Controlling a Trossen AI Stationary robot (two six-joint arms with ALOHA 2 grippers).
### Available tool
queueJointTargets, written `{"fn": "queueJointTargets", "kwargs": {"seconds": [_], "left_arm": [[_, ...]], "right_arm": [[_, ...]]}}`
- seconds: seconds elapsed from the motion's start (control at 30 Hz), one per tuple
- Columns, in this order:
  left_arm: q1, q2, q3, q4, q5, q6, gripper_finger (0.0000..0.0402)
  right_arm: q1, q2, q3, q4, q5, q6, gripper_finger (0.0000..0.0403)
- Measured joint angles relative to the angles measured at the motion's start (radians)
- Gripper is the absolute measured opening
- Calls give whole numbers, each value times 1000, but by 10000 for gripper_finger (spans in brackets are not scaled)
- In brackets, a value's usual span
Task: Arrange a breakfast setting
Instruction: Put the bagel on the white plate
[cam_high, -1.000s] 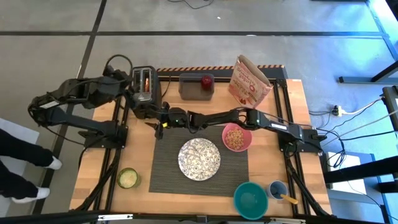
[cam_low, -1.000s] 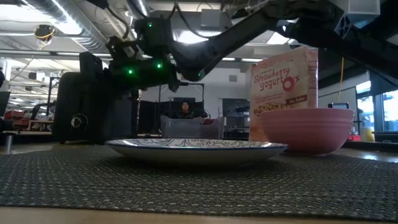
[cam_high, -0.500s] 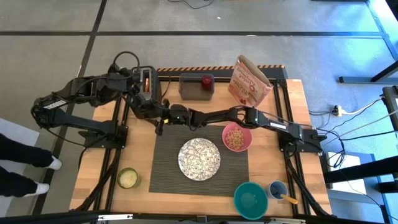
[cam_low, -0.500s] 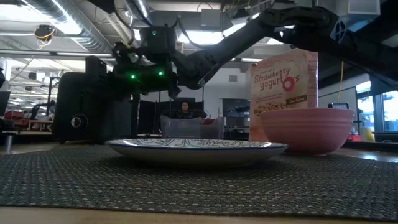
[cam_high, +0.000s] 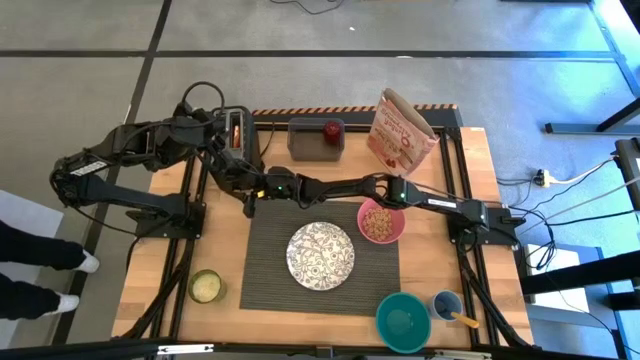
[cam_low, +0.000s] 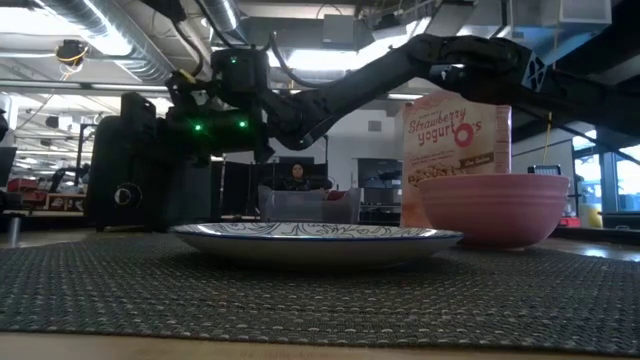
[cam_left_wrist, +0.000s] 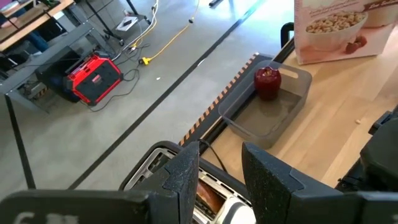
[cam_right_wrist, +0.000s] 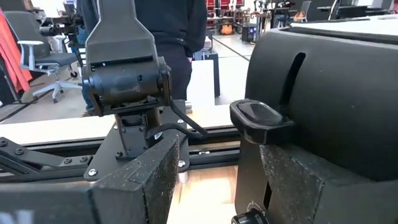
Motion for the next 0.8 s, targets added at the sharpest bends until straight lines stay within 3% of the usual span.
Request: {"fn": "queueJointTargets", "kwargs": {"seconds": [0.47, 0.8], "left_arm": [[1, 8, -1, -9, -3, -28, 116], [113, 96, -1, -12, 75, -41, 128]], "right_arm": [[2, 2, -1, 74, -5, -4, 218], [2, 2, -2, 139, -5, -6, 218]]}}
